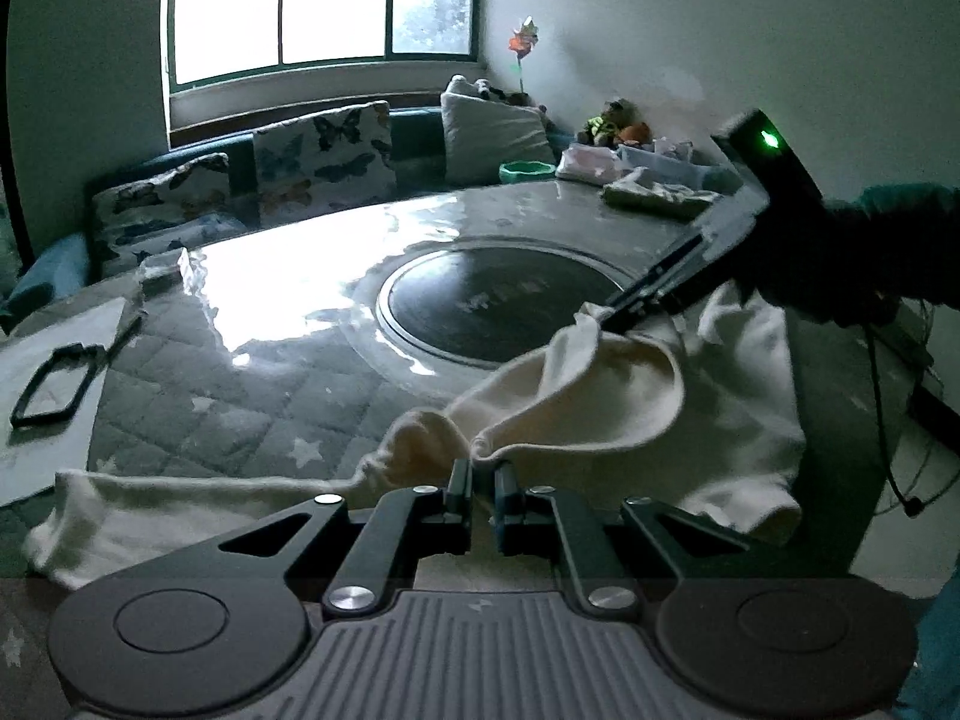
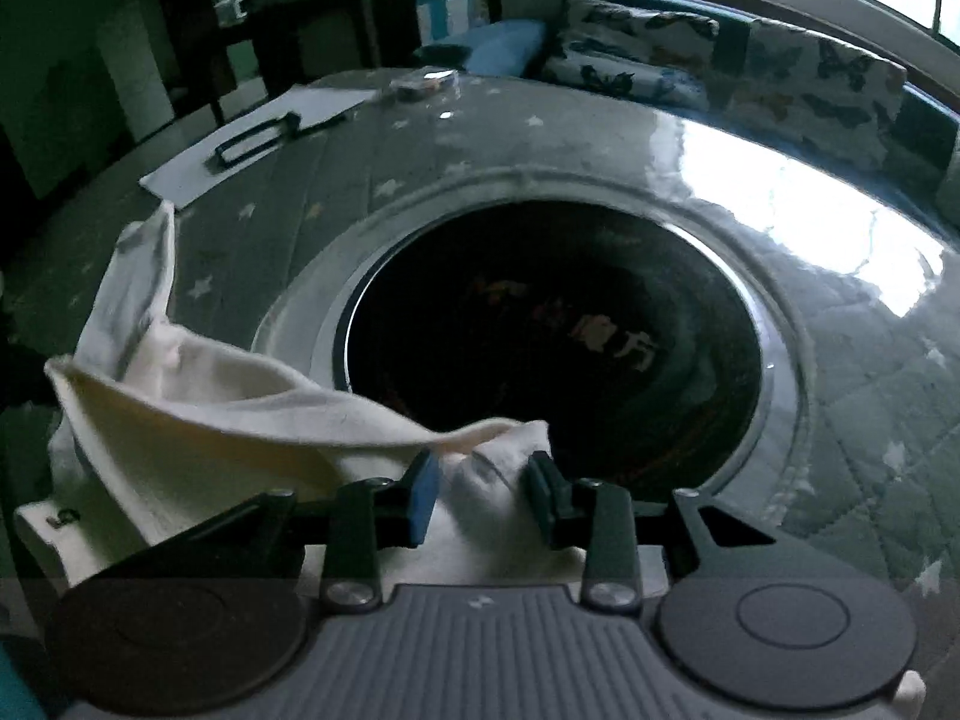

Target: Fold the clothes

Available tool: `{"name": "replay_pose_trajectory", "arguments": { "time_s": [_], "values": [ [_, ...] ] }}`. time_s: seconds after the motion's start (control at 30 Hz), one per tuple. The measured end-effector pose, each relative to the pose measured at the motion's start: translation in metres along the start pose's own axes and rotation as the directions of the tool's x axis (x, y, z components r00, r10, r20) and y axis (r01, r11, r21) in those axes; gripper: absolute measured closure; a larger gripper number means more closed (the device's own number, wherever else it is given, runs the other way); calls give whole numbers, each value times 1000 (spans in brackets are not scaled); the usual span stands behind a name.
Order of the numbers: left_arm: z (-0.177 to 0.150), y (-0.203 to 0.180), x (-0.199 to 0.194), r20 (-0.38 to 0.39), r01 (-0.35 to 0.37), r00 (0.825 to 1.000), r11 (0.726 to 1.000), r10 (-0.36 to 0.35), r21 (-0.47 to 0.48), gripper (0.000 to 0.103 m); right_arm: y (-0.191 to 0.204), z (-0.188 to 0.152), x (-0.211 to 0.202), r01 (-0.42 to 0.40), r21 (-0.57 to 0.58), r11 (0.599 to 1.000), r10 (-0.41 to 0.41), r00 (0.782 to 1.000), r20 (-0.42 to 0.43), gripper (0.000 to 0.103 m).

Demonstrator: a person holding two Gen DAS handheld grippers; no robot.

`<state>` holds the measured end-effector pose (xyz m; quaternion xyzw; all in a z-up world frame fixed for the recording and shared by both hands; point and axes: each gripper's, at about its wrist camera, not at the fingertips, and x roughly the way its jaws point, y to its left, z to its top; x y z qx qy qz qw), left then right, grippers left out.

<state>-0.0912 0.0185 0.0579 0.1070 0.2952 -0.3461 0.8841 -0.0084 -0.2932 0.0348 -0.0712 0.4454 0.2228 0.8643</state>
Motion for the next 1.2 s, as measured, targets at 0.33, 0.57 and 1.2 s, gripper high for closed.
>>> {"name": "replay_pose_trajectory", "arguments": {
  "time_s": [0.33, 0.57, 1.2],
  "values": [
    [83, 49, 28, 111, -243, 963, 969, 245, -33, 96, -20, 35, -48, 101, 68, 993, -116, 953, 281, 94],
    [128, 94, 100, 113, -442, 890, 897, 442, -27, 96, -52, 61, -36, 161, 166, 973, -212, 908, 361, 94],
    [114, 129, 196, -128, -287, 956, 936, 265, -205, 71, -104, 45, 35, 184, 341, 922, -266, 940, 215, 66]
  ]
}}
